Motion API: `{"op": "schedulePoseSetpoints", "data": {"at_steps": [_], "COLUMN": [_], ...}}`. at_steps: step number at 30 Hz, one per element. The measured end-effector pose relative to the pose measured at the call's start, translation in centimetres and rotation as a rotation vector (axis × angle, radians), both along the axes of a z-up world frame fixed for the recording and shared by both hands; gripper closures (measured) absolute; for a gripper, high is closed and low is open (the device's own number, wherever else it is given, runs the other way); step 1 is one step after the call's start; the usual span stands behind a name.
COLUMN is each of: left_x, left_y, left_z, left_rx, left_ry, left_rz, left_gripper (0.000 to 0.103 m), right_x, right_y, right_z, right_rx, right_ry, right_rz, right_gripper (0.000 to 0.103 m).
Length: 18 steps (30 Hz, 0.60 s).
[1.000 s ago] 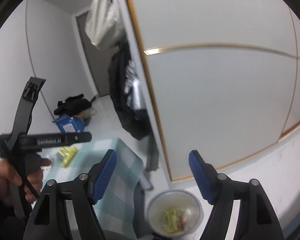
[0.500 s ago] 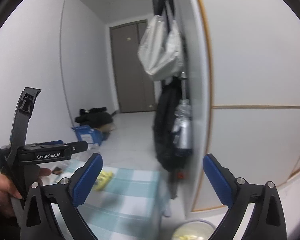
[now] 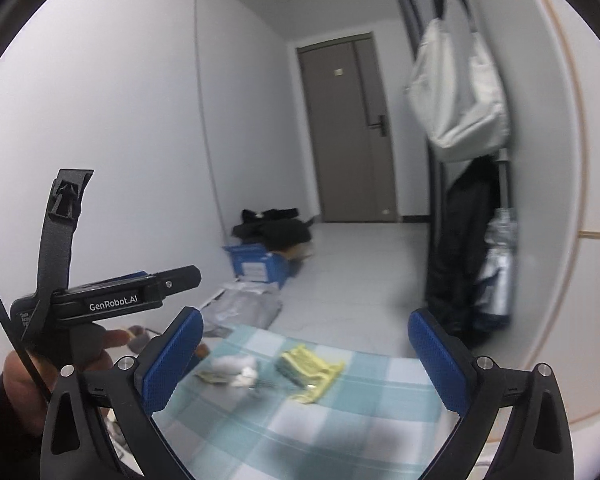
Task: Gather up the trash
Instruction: 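Withdraw both grippers from the bin back over the table, then grasp a white tissue wad with the right gripper while the left approaches the cream wrapper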
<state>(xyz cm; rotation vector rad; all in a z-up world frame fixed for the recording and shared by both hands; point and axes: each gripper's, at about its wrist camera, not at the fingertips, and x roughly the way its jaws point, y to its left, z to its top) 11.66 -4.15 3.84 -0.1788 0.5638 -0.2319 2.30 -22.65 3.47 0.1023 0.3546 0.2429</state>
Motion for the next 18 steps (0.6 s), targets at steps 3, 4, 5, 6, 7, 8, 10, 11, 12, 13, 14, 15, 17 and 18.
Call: {"op": "schedulePoseSetpoints", "data": {"at_steps": [3, 4, 5, 6, 7, 8, 10, 11, 12, 13, 14, 15, 17, 18], "left_x": [0.8, 1.1, 1.5, 2.0, 2.5, 2.8, 3.4, 3.7, 4.0, 4.2, 4.4, 4.6, 4.9, 5.0], "left_y": [2.3, 3.0, 3.9, 4.9, 5.8, 6.7, 7.9, 8.4, 8.7, 9.0, 9.1, 9.2, 9.8, 10.3], "left_z": [-0.8, -1.1, -1.5, -1.9, -2.4, -2.9, -3.9, -4.4, -4.8, -5.1, -5.4, -5.7, -6.0, -6.1], "left_rx": [-0.024, -0.036, -0.051, -0.064, -0.07, -0.075, -0.096, -0.103, -0.106, -0.105, -0.1, -0.096, -0.107, -0.115], "left_ry": [0.014, 0.02, 0.029, 0.041, 0.053, 0.065, 0.098, 0.115, 0.126, 0.137, 0.151, 0.167, 0.191, 0.199], "left_rz": [0.036, 0.049, 0.061, 0.075, 0.097, 0.115, 0.122, 0.128, 0.133, 0.134, 0.133, 0.131, 0.127, 0.127], "left_gripper": [0.001, 0.001, 0.001, 0.001, 0.001, 0.001, 0.001, 0.001, 0.001, 0.001, 0.001, 0.001, 0.001, 0.001], "right_x": [2.0, 2.5, 3.1, 3.7, 4.3, 4.8, 6.3, 6.8, 7.6, 8.1, 9.0, 9.6, 10.7, 11.3], "right_y": [2.2, 3.0, 3.6, 4.0, 4.6, 5.2, 6.0, 6.3, 6.8, 7.0, 7.6, 8.1, 8.9, 9.3], "right_z": [-1.1, -1.4, -1.8, -2.3, -2.8, -3.4, -4.9, -5.5, -6.3, -6.9, -7.9, -8.8, -10.2, -11.1], "right_rx": [-0.004, -0.006, -0.009, -0.011, -0.016, -0.021, -0.022, -0.018, -0.014, -0.013, -0.017, -0.023, -0.037, -0.04], "right_ry": [0.04, 0.053, 0.065, 0.075, 0.09, 0.114, 0.174, 0.196, 0.224, 0.24, 0.269, 0.291, 0.333, 0.355], "right_rz": [0.048, 0.065, 0.079, 0.087, 0.095, 0.101, 0.111, 0.115, 0.12, 0.124, 0.128, 0.133, 0.146, 0.156], "right_gripper": [0.0, 0.0, 0.0, 0.0, 0.0, 0.0, 0.0, 0.0, 0.0, 0.0, 0.0, 0.0, 0.0, 0.0]}}
